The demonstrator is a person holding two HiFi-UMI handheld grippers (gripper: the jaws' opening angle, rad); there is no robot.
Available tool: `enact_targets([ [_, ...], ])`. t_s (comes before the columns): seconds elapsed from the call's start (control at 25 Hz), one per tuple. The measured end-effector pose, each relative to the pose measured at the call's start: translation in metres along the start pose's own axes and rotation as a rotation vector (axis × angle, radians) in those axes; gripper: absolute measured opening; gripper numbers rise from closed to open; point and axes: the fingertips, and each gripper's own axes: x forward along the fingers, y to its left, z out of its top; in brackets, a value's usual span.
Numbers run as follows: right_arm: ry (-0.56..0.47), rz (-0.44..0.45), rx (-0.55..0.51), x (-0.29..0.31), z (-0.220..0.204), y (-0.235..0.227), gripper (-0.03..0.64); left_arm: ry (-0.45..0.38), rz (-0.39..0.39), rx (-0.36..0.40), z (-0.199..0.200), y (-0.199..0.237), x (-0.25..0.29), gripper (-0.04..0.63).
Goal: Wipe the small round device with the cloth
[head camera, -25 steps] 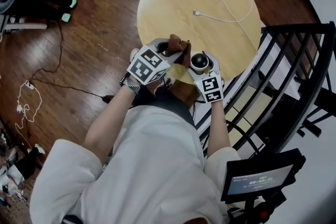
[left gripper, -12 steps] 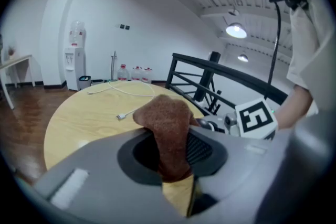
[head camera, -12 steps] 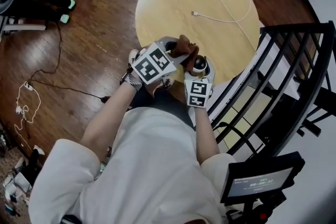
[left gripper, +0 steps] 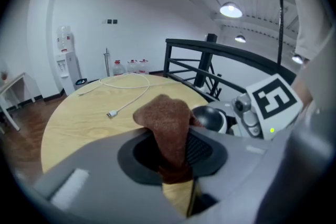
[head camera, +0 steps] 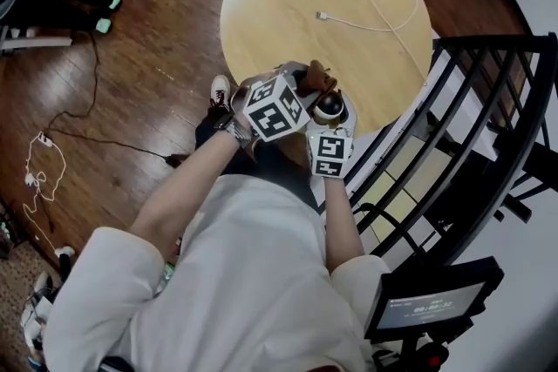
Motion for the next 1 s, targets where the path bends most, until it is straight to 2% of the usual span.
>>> enact_targets([
  [0.12, -0.008, 0.013, -0.016, -0.001, 0.004, 0.003, 0.365, 0.038, -0.011, 0.025, -0.010, 0.002, 0.006, 0.103],
  [0.36, 0.019, 0.025, -0.072, -0.003, 0.001, 0.007, 0.367, 0.075, -0.042, -0.045, -0.028, 0.005, 0.016, 0.103],
  [0.48, 0.034, 0.031, -0.093, -0.004, 0.000, 0.009, 0.367, 0.091, -0.045, -0.055, -0.033, 0.006, 0.019, 0.103],
  [0.72, 0.062, 0.067, -0.142, -0.016, -0.004, 0.009, 0.367, 0.143, -0.013, 0.035, -0.038, 0.006, 0.027, 0.103],
  [0.92, 0.054, 0.177, -0.263, -0.035, -0.008, 0.008, 0.367, 0.160, 0.013, 0.134, -0.041, 0.008, 0.034, 0.104],
  [1.0, 0.046, 0.225, -0.310, -0.038, -0.003, 0.004, 0.367, 0.128, 0.029, 0.118, -0.037, 0.011, 0.030, 0.106],
])
